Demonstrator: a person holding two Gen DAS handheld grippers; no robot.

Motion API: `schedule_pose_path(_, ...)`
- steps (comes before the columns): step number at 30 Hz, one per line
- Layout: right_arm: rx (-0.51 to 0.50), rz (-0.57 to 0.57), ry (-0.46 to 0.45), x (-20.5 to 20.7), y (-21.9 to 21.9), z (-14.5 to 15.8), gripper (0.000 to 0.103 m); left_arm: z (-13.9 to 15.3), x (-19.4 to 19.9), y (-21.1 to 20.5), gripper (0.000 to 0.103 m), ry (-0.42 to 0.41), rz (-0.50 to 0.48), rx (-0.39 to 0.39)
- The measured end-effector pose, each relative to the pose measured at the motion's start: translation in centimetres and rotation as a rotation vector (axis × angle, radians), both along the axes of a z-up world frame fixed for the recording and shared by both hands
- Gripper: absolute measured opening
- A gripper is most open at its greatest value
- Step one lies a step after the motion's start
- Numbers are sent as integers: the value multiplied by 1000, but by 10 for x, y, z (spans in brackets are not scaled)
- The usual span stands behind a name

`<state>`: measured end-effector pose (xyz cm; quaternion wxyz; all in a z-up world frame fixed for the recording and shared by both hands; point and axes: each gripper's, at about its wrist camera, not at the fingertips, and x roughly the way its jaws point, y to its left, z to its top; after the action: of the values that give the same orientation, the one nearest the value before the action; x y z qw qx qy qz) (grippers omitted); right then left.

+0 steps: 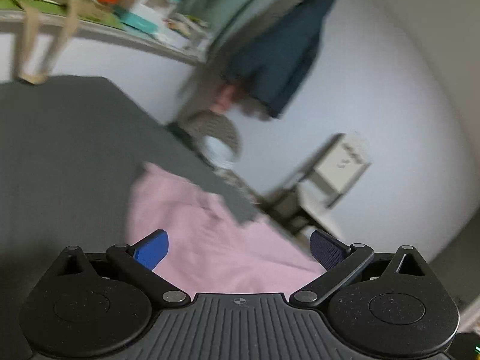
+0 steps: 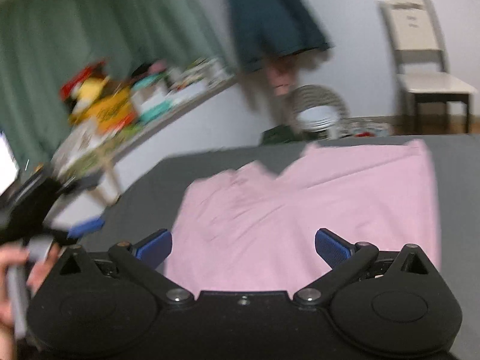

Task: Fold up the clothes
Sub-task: 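Release the pink garment with the left gripper while the right gripper grasps its hem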

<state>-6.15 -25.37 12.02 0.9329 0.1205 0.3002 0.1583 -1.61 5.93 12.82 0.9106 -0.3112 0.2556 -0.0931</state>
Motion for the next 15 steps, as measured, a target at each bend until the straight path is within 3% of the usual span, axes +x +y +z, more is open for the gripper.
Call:
schedule_pose_path(3,-38,114,43,9,42,-15,102,-17,19,23,101,35,61,56)
schedule_pose_path(6,-70,154,68,5,72,-19,102,-42,36,39,101,73,140,-12)
schedule_pose_path(10,-142,206,35,2,89,-15,102,-61,66,56,101,75,148,-131)
schedule_pose_path(12,-132,221,28,3,91,-19,100,-64,74,54,101,50,163,-104)
schedule_pose_path(15,-183,235,9,-5,103,-26,88,-67,93,52,101,26,157,-34)
